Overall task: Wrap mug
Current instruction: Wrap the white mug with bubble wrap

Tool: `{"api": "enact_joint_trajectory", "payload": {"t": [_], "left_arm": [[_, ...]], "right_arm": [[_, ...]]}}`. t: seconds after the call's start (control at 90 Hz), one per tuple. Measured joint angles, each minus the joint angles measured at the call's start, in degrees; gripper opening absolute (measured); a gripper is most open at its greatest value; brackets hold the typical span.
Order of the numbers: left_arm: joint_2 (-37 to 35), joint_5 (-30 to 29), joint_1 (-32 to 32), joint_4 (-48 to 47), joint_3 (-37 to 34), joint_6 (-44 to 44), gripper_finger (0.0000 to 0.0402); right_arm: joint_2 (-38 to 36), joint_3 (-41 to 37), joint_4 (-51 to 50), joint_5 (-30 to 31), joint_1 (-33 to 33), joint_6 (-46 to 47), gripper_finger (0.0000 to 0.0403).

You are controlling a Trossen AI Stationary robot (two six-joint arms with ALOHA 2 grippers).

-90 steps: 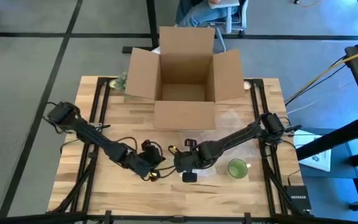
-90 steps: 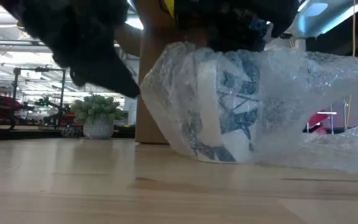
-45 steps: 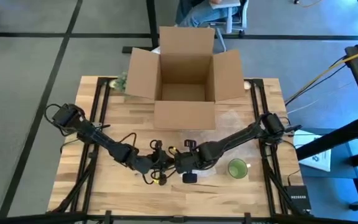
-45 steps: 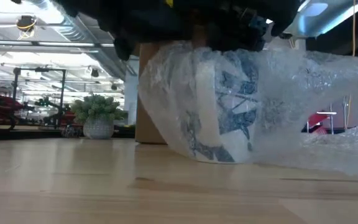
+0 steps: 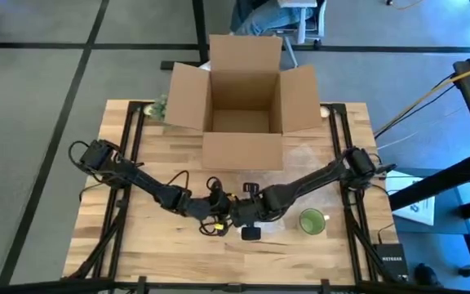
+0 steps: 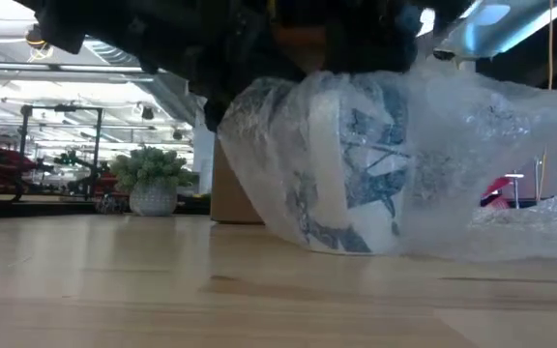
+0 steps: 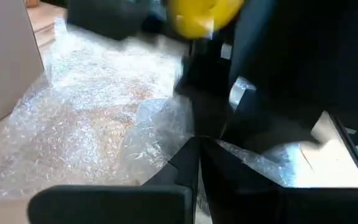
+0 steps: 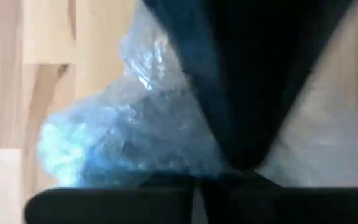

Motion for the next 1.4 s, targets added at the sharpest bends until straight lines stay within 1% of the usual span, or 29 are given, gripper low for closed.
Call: {"api": "enact_joint_trajectory", "payload": {"t": [0.211,0.378,0.567,0.711,0.856,0.967,1.078,1.133,1.222,1.344,1.4], "left_arm": [[0.08,0.24,-0.06,-0.19,-0.03,1.15,0.0000],[0.09,0.26,-0.24,-0.25,-0.04,1.26,0.0000],[0.13,0.76,-0.34,-0.23,-0.09,1.11,0.0000],[0.15,0.76,-0.36,-0.13,-0.11,1.08,0.0000],[0.22,0.67,-0.32,1.22,-0.20,1.25,0.0000],[0.28,0.72,-0.28,2.57,-0.20,1.27,0.0000],[0.30,0.70,-0.39,2.61,-0.20,1.45,0.0000],[0.31,0.70,-0.41,2.57,-0.21,1.46,0.0000],[0.31,0.74,-0.43,2.59,-0.23,1.46,0.0000],[0.31,0.74,-0.43,2.57,-0.24,1.49,0.0000],[0.31,0.81,-0.41,2.48,-0.26,1.49,0.0000]], "right_arm": [[-3.45,3.89,-7.97,0.01,-0.07,-1.13,0.0001],[-6.62,5.47,-13.70,-0.02,-0.02,-0.97,0.0001],[-10.98,5.58,-20.65,-2.20,0.96,3.99,0.0001],[-12.15,5.58,-24.92,-1.89,4.19,7.56,0.0001],[-11.78,5.58,-22.93,3.72,5.73,7.72,0.0001],[-11.34,5.49,-23.85,5.70,5.53,7.76,0.0001],[-11.43,5.49,-22.34,12.74,5.55,7.70,0.0001],[-11.41,5.44,-20.26,14.58,5.23,7.23,0.0001],[-10.38,3.95,-14.46,14.31,4.28,4.89,0.0001],[-8.21,1.09,-7.82,7.20,3.05,0.55,0.0001],[-7.29,0.70,-7.05,5.56,2.24,0.24,0.0001]]}}
